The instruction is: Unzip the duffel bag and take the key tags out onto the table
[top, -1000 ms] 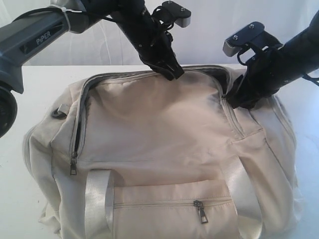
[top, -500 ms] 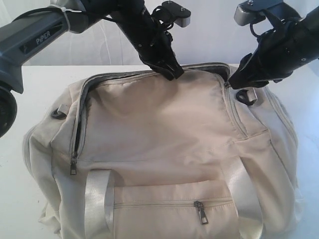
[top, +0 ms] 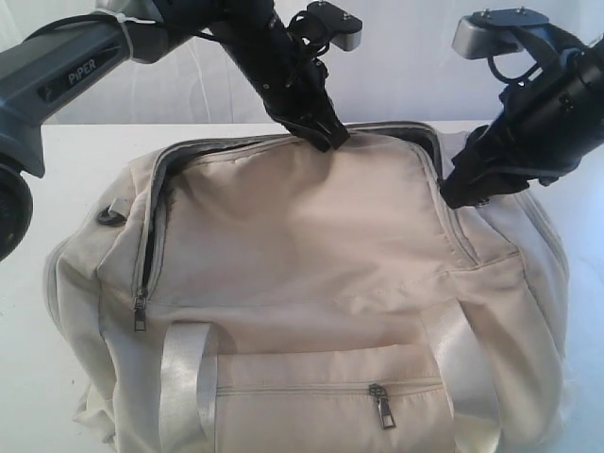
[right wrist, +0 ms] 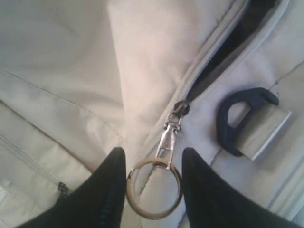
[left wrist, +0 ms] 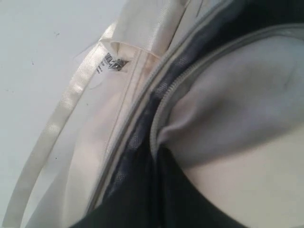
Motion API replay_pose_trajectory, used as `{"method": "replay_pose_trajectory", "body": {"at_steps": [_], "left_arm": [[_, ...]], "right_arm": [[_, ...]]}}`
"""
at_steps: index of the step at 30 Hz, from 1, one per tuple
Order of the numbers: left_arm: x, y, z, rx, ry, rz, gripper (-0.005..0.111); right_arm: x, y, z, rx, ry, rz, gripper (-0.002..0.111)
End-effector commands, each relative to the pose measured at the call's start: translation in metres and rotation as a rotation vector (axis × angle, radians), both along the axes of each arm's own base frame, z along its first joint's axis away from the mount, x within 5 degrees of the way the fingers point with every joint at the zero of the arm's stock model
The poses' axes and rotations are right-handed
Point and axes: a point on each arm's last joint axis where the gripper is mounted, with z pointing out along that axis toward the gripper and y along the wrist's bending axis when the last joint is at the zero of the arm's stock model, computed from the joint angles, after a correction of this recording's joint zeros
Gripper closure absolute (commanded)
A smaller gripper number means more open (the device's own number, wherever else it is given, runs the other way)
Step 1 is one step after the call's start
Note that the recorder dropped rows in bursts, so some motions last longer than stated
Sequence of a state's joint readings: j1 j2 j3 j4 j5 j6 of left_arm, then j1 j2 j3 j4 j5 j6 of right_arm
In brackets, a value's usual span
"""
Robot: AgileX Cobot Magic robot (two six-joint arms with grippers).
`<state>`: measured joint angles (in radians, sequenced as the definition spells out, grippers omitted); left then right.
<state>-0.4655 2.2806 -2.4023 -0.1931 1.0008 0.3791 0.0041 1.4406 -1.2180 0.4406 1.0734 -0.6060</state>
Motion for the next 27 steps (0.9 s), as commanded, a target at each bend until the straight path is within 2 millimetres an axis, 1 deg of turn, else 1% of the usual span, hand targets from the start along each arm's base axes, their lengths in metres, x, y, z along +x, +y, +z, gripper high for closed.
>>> {"method": "replay_pose_trajectory", "body": {"at_steps": [1,7,12,15,17,19,20,22,25,27], "left_arm": [[-0.001,0.0,-0.001,-0.008,0.011,0.005,0.107],[-0.001,0.0,-0.001,-0.008,0.011,0.005,0.107],[-0.001,0.0,-0.001,-0.008,0.011,0.005,0.107],[-0.002,0.0,-0.001,-0.002,0.022,0.002,0.107],[-0.004,0.0,-0.002,0.007,0.052,-0.01,0.107],[-0.01,0.001,0.001,0.014,0.079,-0.044,0.107],[-0.012,0.002,0.002,0.022,0.092,-0.055,0.107],[-0.017,0.004,0.008,0.032,0.105,-0.065,0.107],[-0.025,0.007,0.022,0.03,0.103,-0.077,0.107],[-0.031,0.009,0.028,0.032,0.122,-0.094,0.107]], "right_arm": [[-0.02,0.001,0.001,0.01,0.031,0.004,0.108],[-0.045,0.001,-0.006,0.016,0.055,-0.011,0.108],[-0.07,0.002,-0.018,0.021,0.122,-0.004,0.108],[-0.076,0.001,-0.026,0.024,0.154,-0.015,0.108],[-0.075,0.001,-0.029,0.023,0.149,-0.021,0.108],[-0.074,0.001,-0.028,0.025,0.133,-0.029,0.107],[-0.073,0.001,-0.028,0.027,0.126,-0.033,0.104],[-0.071,0.001,-0.026,0.03,0.103,-0.041,0.094],[-0.067,0.001,-0.021,0.034,0.065,-0.052,0.07],[-0.066,0.001,-0.017,0.04,0.051,-0.064,0.055]]}}
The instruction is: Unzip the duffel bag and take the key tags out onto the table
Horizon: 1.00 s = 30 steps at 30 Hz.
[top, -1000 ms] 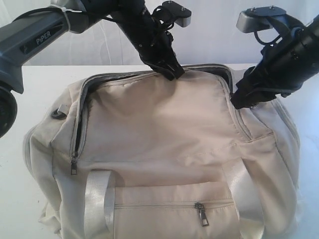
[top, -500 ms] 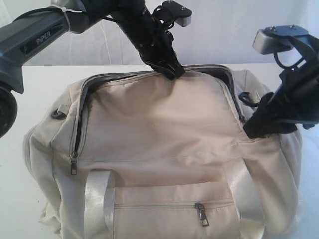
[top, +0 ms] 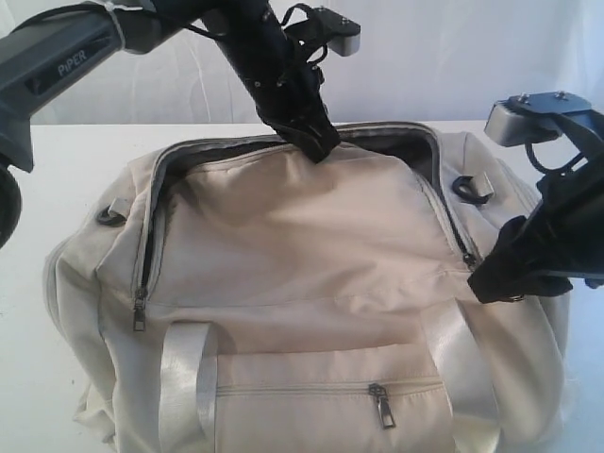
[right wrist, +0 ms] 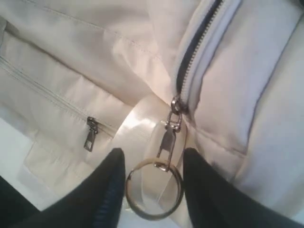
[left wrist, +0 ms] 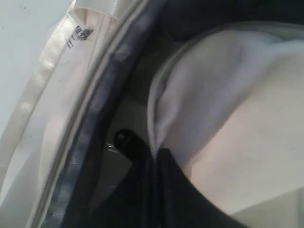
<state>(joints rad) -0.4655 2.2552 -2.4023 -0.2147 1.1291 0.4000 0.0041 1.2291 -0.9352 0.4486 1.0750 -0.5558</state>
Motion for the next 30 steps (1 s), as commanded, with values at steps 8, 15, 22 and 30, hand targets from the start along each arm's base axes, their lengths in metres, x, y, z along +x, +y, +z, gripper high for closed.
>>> {"method": "replay_pose_trajectory", "body": {"at_steps": [8,15,22,30], "left_arm": [[-0.034,-0.006,0.028,-0.138,0.118,-0.126,0.107],[-0.067,0.008,0.04,-0.106,0.168,-0.121,0.107],[-0.146,0.021,0.052,-0.187,0.293,-0.228,0.107],[-0.25,0.014,0.026,-0.094,0.479,-0.353,0.107]], "right_arm": [[-0.004,-0.002,0.051,0.004,-0.203,-0.058,0.046],[-0.03,-0.004,0.087,0.019,-0.335,-0.107,0.046],[-0.054,-0.004,0.101,0.049,-0.386,-0.142,0.046],[-0.072,0.002,0.103,0.1,-0.32,-0.118,0.046]]}}
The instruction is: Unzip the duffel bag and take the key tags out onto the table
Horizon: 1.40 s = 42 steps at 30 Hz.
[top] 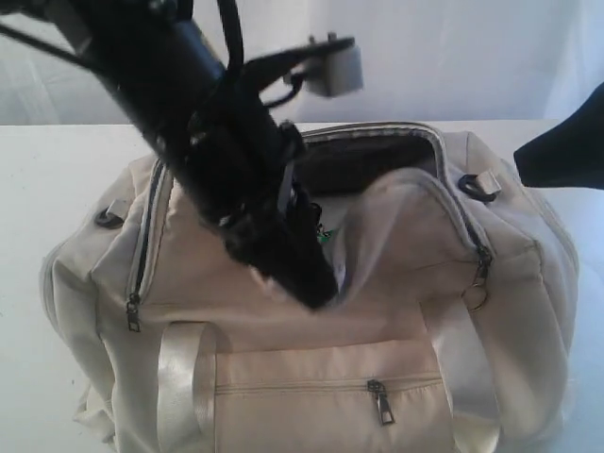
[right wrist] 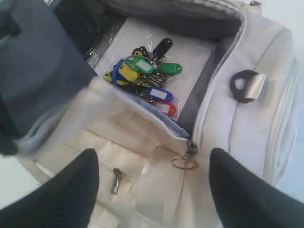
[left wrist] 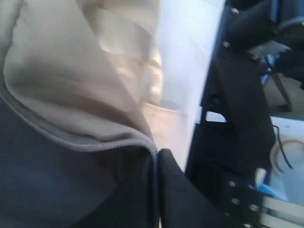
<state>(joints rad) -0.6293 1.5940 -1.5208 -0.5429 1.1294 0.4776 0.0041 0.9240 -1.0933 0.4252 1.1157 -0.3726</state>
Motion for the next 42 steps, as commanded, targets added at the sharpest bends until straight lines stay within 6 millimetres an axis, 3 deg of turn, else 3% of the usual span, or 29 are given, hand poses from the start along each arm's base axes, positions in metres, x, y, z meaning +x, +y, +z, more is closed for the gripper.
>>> {"method": "replay_pose_trajectory", "body": {"at_steps": [1,6,11,14,19,21,24,29,33,37,39,42], "left_arm": [[-0.062,-0.001,-0.017,0.075,0.154,-0.119,0.107],[-0.101,-0.003,-0.041,0.108,0.191,-0.106,0.107],[-0.108,0.0,-0.059,0.125,0.213,-0.053,0.105],[-0.108,0.001,-0.066,0.128,0.212,-0.032,0.089],[-0.107,0.0,-0.067,0.124,0.214,-0.011,0.04],[-0.107,0.0,-0.064,0.118,0.218,-0.002,0.032],[-0.108,-0.001,-0.053,0.124,0.222,-0.04,0.036],[-0.108,0.007,-0.016,0.111,0.112,-0.077,0.048],[-0.097,0.036,0.01,0.219,-0.135,0.125,0.05],[-0.088,0.04,-0.014,0.246,-0.192,0.244,0.05],[-0.087,0.04,-0.039,0.254,-0.193,0.277,0.05],[-0.084,0.043,-0.054,0.277,-0.207,0.324,0.05]], "right_arm": [[-0.008,0.004,0.001,0.042,0.038,0.023,0.046],[-0.009,0.009,0.004,0.116,0.039,0.046,0.046],[-0.01,0.011,0.005,0.143,0.042,0.058,0.046],[-0.01,0.012,0.006,0.151,0.043,0.062,0.046],[-0.01,0.012,0.005,0.152,0.045,0.063,0.046],[-0.01,0.012,0.005,0.152,0.045,0.063,0.046],[-0.01,0.012,0.005,0.153,0.044,0.064,0.046],[-0.007,0.015,0.006,0.164,0.028,0.103,0.046],[0.007,0.022,0.001,0.239,0.071,0.142,0.049],[0.037,0.047,-0.013,0.317,0.108,0.295,0.068],[0.059,0.068,-0.034,0.304,0.18,0.347,0.082],[0.077,0.086,-0.06,0.263,0.261,0.391,0.097]]}}
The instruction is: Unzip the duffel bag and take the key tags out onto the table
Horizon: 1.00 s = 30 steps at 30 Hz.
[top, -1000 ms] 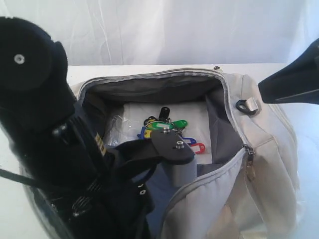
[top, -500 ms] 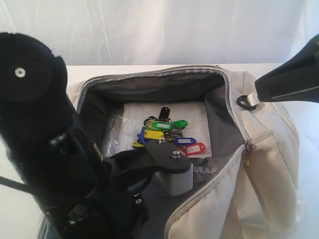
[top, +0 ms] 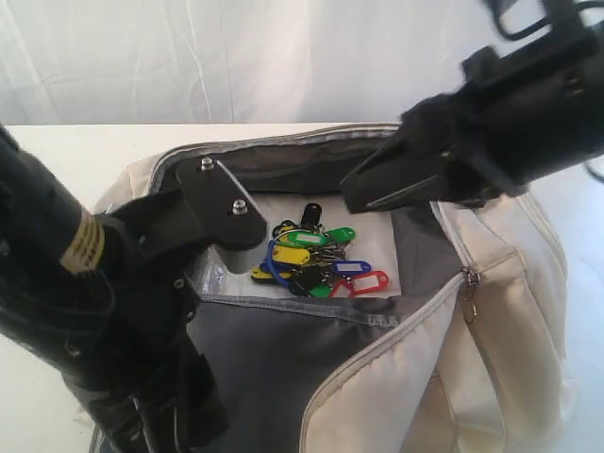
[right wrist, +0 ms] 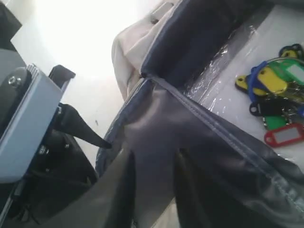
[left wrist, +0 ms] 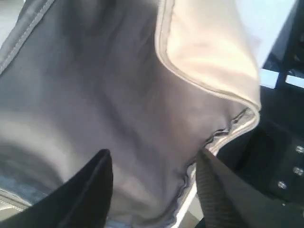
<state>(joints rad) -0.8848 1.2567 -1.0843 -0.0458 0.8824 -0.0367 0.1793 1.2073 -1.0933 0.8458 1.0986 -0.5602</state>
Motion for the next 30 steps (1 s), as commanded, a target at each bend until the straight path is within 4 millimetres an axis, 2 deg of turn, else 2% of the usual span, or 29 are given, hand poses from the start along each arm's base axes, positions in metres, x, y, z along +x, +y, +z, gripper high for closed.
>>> {"method": "replay_pose_trajectory", "body": {"at_steps": [1,3,5,6,8,10,14,15,18,20,25,30], "left_arm": [[0.001,0.005,-0.022,0.014,-0.023,0.076,0.05],[0.001,0.007,-0.028,0.034,-0.022,0.088,0.051],[0.0,0.009,-0.033,0.046,-0.015,0.09,0.054],[0.0,0.009,-0.036,0.053,-0.019,0.092,0.056],[0.002,0.013,-0.043,0.075,-0.037,0.123,0.059],[0.002,0.016,-0.05,0.092,-0.039,0.151,0.06],[0.002,0.019,-0.059,0.117,-0.045,0.155,0.06],[0.003,0.018,-0.064,0.118,-0.043,0.156,0.06],[0.005,0.016,-0.07,0.132,-0.038,0.156,0.06],[0.005,0.016,-0.061,0.126,-0.041,0.163,0.06],[0.008,0.018,-0.022,0.109,-0.105,0.165,0.06],[0.024,0.012,0.013,0.014,-0.199,0.227,0.062]], "right_arm": [[0.026,0.029,-0.041,-0.081,0.082,0.098,0.105],[0.035,0.036,-0.073,-0.212,0.197,0.142,0.108],[0.032,0.029,-0.098,-0.412,0.408,0.116,0.108],[0.032,0.025,-0.105,-0.495,0.449,0.107,0.108],[0.03,0.015,-0.11,-0.595,0.473,0.027,0.108],[0.022,0.006,-0.105,-0.643,0.452,-0.018,0.108],[-0.008,-0.006,-0.103,-0.642,0.454,-0.055,0.108],[-0.021,-0.011,-0.104,-0.641,0.456,-0.06,0.108],[-0.043,-0.02,-0.112,-0.657,0.468,-0.056,0.108],[-0.052,-0.024,-0.113,-0.661,0.456,-0.062,0.108],[-0.061,-0.027,-0.096,-0.624,0.379,-0.088,0.108],[-0.065,-0.034,-0.064,-0.617,0.206,-0.112,0.108]]}}
